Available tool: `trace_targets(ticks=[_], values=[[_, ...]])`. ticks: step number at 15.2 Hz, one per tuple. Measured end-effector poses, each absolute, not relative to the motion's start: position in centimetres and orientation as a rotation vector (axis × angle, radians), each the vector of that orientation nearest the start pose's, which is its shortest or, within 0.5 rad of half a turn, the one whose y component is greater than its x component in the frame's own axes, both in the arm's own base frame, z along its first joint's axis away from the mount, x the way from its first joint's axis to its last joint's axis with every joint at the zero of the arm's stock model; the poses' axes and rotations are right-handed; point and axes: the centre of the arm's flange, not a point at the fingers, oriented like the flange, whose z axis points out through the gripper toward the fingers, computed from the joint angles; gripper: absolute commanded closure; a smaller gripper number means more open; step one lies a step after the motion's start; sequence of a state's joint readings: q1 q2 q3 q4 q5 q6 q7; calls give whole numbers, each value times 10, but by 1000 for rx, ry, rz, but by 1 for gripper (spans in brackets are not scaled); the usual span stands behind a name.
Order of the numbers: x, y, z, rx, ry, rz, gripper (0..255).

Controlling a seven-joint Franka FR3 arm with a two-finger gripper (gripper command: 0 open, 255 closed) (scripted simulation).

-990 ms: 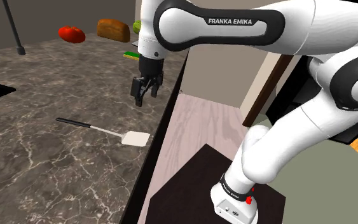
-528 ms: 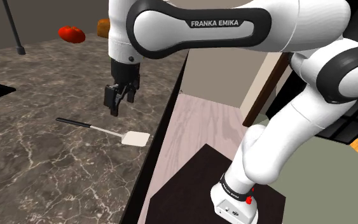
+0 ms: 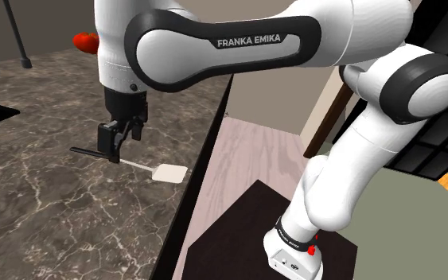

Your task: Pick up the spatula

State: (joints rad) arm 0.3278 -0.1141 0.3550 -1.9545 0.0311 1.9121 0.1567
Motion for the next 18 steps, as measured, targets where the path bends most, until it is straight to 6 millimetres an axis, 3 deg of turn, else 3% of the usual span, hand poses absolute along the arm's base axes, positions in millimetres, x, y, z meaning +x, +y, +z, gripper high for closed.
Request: trace_targets(ticks=[5,6,18], values=[[409,345,505,-3019,-800,-99,0],[409,345,503,-3019,-800,-100,255],[409,344,507,-3018,-800,-101,255]])
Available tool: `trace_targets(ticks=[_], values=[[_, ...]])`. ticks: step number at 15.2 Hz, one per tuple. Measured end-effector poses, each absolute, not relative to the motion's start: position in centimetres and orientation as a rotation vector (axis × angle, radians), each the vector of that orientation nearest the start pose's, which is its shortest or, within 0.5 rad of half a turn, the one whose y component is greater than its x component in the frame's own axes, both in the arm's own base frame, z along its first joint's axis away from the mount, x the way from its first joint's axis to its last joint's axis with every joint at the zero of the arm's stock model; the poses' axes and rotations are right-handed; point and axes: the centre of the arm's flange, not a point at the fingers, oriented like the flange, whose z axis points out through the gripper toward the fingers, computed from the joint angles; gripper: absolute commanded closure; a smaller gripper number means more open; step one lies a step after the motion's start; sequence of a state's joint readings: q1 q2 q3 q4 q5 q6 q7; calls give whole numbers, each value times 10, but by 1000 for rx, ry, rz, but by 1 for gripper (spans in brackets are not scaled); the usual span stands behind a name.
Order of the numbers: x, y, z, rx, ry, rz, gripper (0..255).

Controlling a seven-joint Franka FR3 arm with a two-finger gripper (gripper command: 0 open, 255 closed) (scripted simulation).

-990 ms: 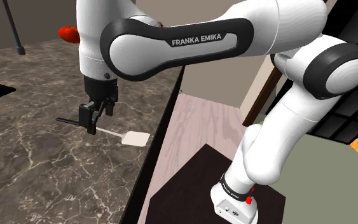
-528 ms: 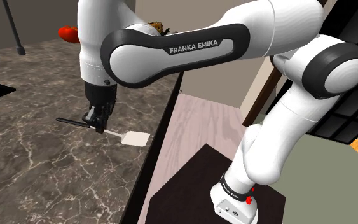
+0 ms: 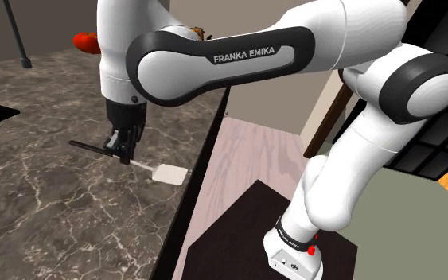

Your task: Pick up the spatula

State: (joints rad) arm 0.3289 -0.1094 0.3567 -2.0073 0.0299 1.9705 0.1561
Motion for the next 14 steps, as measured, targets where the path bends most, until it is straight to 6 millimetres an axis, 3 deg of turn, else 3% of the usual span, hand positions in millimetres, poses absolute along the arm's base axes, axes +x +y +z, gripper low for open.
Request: trace_targets(ticks=[14], values=[[409,345,577,-3018,-800,-101,255]])
